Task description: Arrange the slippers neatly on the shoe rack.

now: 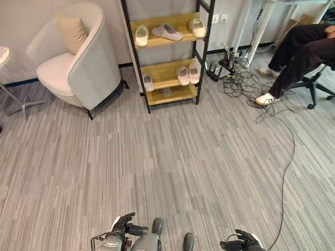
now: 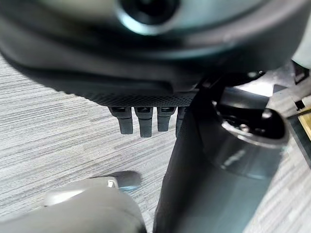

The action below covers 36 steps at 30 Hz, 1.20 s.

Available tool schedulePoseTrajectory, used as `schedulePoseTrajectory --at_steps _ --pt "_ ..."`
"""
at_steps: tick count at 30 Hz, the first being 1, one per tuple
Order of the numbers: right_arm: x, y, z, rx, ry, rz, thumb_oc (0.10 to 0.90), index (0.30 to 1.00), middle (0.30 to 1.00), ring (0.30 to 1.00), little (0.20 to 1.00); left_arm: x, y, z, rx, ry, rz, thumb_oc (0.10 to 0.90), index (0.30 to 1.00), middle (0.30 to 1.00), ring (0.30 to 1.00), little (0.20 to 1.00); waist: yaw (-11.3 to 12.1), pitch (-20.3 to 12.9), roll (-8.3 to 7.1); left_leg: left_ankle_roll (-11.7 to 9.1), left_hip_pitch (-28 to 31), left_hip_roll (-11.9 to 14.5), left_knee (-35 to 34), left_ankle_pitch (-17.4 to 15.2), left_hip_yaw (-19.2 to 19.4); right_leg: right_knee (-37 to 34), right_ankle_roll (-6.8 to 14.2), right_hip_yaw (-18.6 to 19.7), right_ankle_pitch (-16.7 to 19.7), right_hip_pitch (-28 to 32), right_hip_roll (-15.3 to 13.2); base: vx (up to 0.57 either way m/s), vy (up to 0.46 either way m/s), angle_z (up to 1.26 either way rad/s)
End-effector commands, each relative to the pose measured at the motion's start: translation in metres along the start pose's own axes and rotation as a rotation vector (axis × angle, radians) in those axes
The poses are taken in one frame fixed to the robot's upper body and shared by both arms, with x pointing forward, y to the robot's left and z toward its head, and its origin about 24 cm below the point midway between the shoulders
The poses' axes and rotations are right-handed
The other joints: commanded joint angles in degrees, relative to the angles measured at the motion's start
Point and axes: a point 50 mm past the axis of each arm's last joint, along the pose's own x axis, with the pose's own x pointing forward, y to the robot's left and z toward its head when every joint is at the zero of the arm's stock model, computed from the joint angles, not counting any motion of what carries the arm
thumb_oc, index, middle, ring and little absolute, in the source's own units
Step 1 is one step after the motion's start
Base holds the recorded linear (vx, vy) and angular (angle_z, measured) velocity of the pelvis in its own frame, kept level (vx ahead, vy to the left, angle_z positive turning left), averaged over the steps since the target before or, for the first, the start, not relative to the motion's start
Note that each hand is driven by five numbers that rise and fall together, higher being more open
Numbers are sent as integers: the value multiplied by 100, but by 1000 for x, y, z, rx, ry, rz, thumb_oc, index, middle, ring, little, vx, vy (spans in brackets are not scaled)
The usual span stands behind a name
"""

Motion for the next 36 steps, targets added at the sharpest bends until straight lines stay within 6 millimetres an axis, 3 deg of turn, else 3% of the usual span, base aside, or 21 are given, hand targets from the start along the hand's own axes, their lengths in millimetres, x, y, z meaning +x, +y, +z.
schedulePoseTrajectory --at_steps 1,2,3,5,7,8,11,12,13,16,17,19,20,21,22,23,24,26,29,33,36 --pt "-1 -8 10 -34 -80 -28 800 900 900 900 900 -3 6 -9 -3 1 23 800 900 900 900 900 194 -279 -229 452 -112 -315 574 -372 10 1087 856 134 -1012 408 -348 221 204 -28" --pt "-1 -6 12 -51 -83 -14 800 900 900 900 900 -3 7 -8 4 -1 22 800 900 900 900 900 199 -247 -196 610 118 -358 530 -492 2 2047 1061 81 -723 36 -529 218 203 -33" --pt "-1 -6 12 -51 -83 -15 800 900 900 900 900 -3 7 -8 4 -1 22 800 900 900 900 900 198 -263 -191 608 102 -351 521 -479 -1 2037 1060 80 -709 20 -522 209 191 -27" --pt "0 -8 16 -55 -94 -15 800 900 900 900 900 -2 10 -3 18 -18 26 800 900 900 900 900 71 -187 -98 749 371 -345 433 -560 -137 3005 1134 250 -242 -475 -528 186 135 -8" --pt "1 -6 23 -62 -115 -11 800 900 900 900 900 -2 13 1 15 -33 36 800 900 900 900 900 -92 -175 103 822 878 -262 155 -715 -372 3399 1042 248 -311 -1163 -449 363 116 15" --pt "1 -6 23 -62 -115 -11 800 900 900 900 900 -2 12 1 14 -32 36 800 900 900 900 900 -105 -155 99 821 911 -269 145 -722 -384 3417 1041 238 -337 -1138 -458 331 32 34" --pt "1 -5 26 -76 -125 -3 800 900 900 900 900 -2 13 0 12 -29 35 800 900 900 900 900 -204 -152 130 805 1188 -255 -5 -825 -488 2964 984 191 -445 -1330 -392 310 -80 38" --pt "1 -5 31 -89 -141 2 800 900 900 900 900 -1 12 0 23 -29 33 800 900 900 900 900 -363 -168 46 712 1516 -308 -138 -1007 -699 1557 1024 266 -213 -1559 -406 531 -208 39" --pt "2 -7 31 -92 -141 -2 800 900 900 900 900 -1 12 0 25 -27 34 800 900 900 900 900 -428 -157 54 668 1656 -282 -184 -1070 -798 1165 1085 412 -33 -1659 -402 544 -209 44" --pt "2 -9 33 -94 -143 -5 800 900 900 900 900 -1 11 0 25 -25 32 800 900 900 900 900 -487 -201 87 559 1924 -183 -274 -1169 -936 777 1158 590 159 -1616 -364 370 -174 66" --pt "1 -6 31 -106 -142 4 800 900 900 900 900 -1 9 -5 29 -6 33 800 900 900 900 900 -493 -340 93 477 2029 -66 -164 -1175 -1004 785 1048 636 225 -1509 -315 510 -285 76" --pt "1 -6 30 -103 -141 4 800 900 900 900 900 -2 8 -7 25 -1 32 800 900 900 900 900 -521 -399 129 375 1993 42 23 -1045 -1052 804 989 627 197 -1454 -246 292 -170 67" --pt "1 -7 32 -91 -149 -4 800 900 900 900 900 -1 7 -4 16 -8 29 800 900 900 900 900 -507 -394 163 183 1790 135 480 -664 -956 729 940 551 172 -1306 -229 138 -118 65" --pt "1 -7 33 -82 -152 -6 800 900 900 900 900 -1 5 -2 11 -16 21 800 900 900 900 900 -506 -344 117 120 1454 197 1107 -398 -735 654 893 483 127 -1140 -276 260 -289 60" --pt "2 -6 39 -54 -176 -4 800 900 900 900 900 0 5 6 -5 -44 15 800 900 900 900 900 -384 -200 -50 189 842 211 2201 -83 -387 554 680 477 26 -734 -285 167 -219 42" --pt "2 -6 39 -54 -176 -4 800 900 900 900 900 0 5 6 -5 -44 15 800 900 900 900 900 -380 -193 -37 189 826 222 2246 -109 -387 552 679 477 28 -730 -271 284 -323 11" --pt "2 -6 40 -45 -168 -7 800 900 900 900 900 1 7 13 -6 -67 20 800 900 900 900 900 -275 -109 -167 265 399 319 2695 -127 -37 517 565 420 -96 -463 -304 251 -189 -25" --pt "2 -5 39 -39 -164 -10 800 900 900 900 900 2 6 19 -6 -84 19 800 900 900 900 900 -191 -89 -217 314 64 276 2546 -327 162 457 544 405 -273 -228 -288 357 -160 -4" --pt "1 -7 34 -33 -154 -15 800 900 900 900 900 2 3 20 4 -86 7 800 900 900 900 900 -142 -133 -158 349 -110 111 1529 -510 342 373 586 321 -553 28 -166 346 -15 22" --pt "1 -6 29 -21 -132 -18 800 900 900 900 900 1 6 16 13 -79 9 800 900 900 900 900 13 -166 -36 281 -454 -27 371 186 622 260 568 346 -820 478 120 332 28 36" --pt "1 1 28 -24 -129 2 800 900 900 900 900 -2 10 3 -17 -43 20 800 900 900 900 900 175 -279 -98 373 -429 -205 386 133 391 394 593 474 -1000 707 132 351 65 -5"
